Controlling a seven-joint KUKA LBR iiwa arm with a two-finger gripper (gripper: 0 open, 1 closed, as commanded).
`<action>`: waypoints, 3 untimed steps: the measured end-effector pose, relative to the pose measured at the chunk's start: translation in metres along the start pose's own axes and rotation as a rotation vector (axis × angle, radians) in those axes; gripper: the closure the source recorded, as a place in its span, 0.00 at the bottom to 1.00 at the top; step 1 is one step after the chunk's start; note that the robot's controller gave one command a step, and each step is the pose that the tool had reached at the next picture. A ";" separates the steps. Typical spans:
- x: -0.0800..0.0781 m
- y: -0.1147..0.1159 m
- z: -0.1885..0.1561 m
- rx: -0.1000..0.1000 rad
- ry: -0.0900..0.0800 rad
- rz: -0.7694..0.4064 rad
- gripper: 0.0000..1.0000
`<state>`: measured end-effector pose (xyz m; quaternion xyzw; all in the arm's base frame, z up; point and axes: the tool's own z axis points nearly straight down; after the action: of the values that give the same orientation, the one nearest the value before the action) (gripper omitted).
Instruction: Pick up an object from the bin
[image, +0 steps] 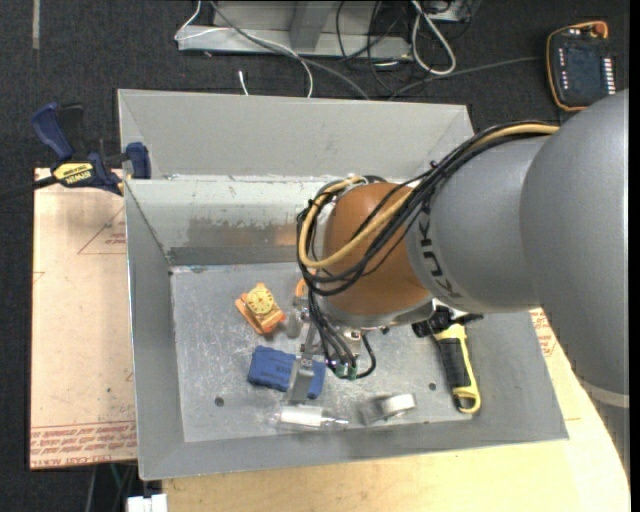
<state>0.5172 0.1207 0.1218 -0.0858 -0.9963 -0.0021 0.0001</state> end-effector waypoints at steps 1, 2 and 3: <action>-0.001 0.006 0.049 -0.011 -0.021 0.004 0.00; 0.018 0.014 0.051 -0.008 -0.009 0.288 1.00; 0.018 0.014 0.051 -0.008 -0.010 0.289 1.00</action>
Offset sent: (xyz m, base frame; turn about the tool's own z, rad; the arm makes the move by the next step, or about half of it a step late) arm -0.0163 0.0165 -0.0518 0.2898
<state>0.5021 0.1378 0.0710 -0.2284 -0.9735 -0.0056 -0.0047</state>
